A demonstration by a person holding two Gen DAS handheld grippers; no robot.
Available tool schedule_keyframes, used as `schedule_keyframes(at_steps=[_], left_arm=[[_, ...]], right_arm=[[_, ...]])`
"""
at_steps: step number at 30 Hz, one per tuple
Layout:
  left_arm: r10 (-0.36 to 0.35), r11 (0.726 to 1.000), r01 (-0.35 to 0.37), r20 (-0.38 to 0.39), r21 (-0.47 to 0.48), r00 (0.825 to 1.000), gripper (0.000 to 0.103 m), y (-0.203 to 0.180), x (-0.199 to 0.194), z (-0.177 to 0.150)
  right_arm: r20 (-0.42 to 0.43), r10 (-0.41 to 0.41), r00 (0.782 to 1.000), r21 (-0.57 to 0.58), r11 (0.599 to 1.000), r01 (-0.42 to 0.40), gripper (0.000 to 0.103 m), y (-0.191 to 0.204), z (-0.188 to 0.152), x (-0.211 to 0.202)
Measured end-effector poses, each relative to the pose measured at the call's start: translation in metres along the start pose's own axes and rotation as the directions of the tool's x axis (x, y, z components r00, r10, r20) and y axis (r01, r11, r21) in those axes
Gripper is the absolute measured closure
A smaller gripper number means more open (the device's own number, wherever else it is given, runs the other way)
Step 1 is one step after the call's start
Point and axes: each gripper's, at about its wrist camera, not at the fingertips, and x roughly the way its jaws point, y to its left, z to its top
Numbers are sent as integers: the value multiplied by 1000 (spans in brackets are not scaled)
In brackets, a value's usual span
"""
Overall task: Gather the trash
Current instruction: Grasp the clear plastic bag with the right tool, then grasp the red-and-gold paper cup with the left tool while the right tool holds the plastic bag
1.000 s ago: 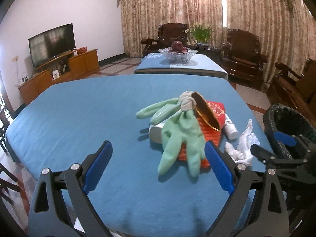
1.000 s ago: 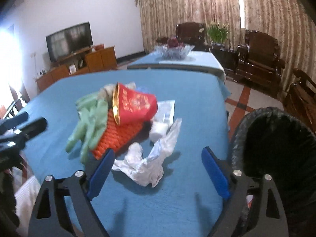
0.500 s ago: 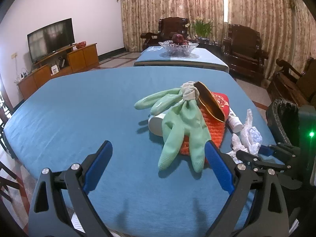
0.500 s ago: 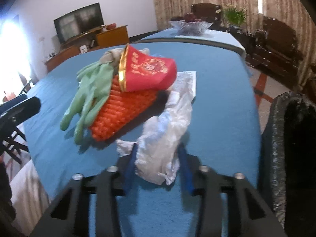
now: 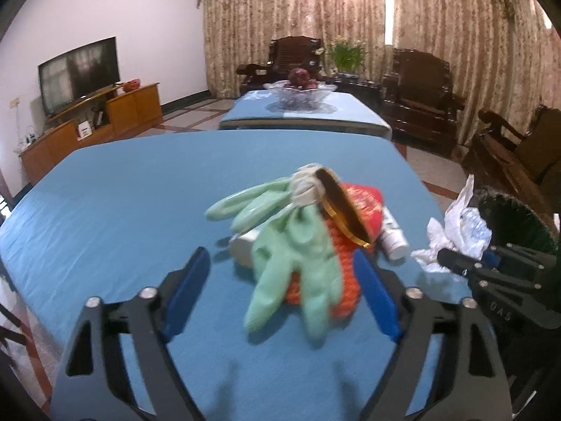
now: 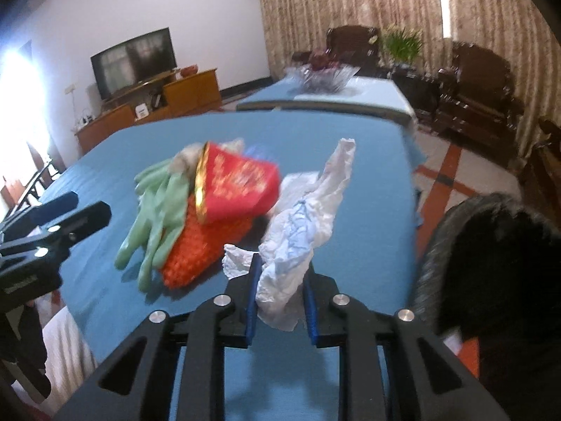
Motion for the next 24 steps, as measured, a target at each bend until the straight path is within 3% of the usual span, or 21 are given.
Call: schedule_keyframes(at_steps=[6,10,13,24], left_arm=[[-59,998,58,15,7,998,32,-28,14,15],[-86,996,86,2,27,996,48,-50,29,18],[-92,995,92,-14,41,996,54,-63,41,20],[-61,997,65,-85,37,995,59,-73,73,17]], right_arm=[[32,-57,998,46,997,56,81,-30,12,-11],[34,-86,996,58,995,84,81,-44,13,-13],[38,-99,994,68,993,96,81,-52,10,-14],[22,-96,995,90,992,94,81,-66,0,-8]])
